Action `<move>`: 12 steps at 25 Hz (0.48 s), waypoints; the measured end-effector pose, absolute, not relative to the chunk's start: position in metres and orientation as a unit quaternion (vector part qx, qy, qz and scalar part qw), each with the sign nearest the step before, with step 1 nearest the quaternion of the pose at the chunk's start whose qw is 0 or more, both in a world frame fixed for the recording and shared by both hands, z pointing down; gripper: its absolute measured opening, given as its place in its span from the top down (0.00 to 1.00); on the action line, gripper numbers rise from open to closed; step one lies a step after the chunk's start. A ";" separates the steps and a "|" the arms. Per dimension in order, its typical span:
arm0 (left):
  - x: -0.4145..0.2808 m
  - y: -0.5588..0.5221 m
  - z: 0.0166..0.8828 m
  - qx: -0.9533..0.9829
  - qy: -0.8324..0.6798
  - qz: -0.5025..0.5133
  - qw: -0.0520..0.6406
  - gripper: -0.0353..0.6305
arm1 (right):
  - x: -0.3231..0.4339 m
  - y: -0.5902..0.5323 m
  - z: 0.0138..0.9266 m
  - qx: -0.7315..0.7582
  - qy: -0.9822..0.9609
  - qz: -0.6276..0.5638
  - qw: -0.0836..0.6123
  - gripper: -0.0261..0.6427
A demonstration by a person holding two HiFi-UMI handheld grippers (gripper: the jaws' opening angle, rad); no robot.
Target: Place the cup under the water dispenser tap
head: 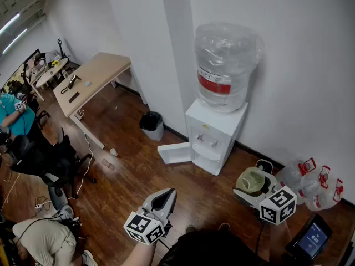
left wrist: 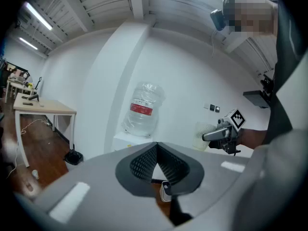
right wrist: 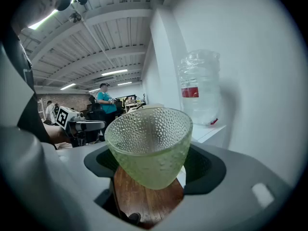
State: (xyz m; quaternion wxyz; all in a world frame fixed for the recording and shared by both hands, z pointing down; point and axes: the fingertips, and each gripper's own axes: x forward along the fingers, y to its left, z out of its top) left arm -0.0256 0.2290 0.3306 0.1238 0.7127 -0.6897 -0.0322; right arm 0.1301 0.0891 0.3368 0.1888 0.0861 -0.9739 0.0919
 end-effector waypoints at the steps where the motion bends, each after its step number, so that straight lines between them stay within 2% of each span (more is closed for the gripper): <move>1: -0.030 0.230 0.331 0.714 -0.689 -0.032 0.124 0.95 | 0.125 0.089 0.340 0.089 -0.973 0.090 0.191 0.39; 12: -0.085 0.253 0.349 0.718 -0.684 -0.031 0.127 0.95 | 0.053 0.086 0.402 0.112 -0.966 0.081 0.219 0.39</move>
